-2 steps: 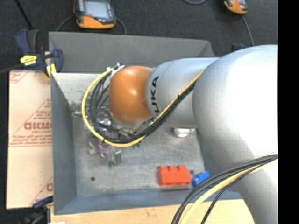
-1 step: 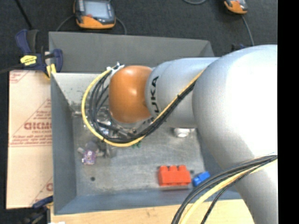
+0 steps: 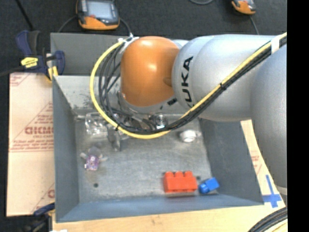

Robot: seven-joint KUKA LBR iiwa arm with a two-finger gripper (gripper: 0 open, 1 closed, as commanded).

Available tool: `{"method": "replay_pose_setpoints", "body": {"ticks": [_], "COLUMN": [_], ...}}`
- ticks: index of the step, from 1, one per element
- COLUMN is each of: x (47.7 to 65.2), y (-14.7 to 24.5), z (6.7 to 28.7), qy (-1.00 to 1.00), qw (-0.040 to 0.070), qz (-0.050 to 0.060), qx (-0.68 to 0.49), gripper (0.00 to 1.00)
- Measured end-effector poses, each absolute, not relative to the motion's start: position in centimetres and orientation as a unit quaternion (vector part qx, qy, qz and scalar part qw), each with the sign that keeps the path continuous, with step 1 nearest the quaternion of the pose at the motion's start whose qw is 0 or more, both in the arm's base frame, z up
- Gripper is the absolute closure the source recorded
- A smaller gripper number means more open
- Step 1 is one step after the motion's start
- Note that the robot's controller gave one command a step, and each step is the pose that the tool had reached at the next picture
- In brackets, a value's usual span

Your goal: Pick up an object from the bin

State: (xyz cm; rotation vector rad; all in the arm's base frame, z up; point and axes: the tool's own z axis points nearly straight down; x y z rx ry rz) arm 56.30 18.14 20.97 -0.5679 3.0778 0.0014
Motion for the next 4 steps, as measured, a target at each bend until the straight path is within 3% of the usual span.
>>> {"method": "replay_pose_setpoints", "body": {"ticks": [1,2,3,4], "x": [56.1,57.7,57.8,58.7], "y": [18.1,20.9,20.9,20.6], "z": [20.5,9.5,10.0,22.1], "qy": [0.983,0.980,0.980,0.981], "qw": [0.001,-0.001,0.002,0.007], "qz": [0.000,0.001,0.001,0.000], "qx": [-0.181,-0.201,-0.198,-0.195], "gripper": [0.00,0.00,1.00,1.00]}}
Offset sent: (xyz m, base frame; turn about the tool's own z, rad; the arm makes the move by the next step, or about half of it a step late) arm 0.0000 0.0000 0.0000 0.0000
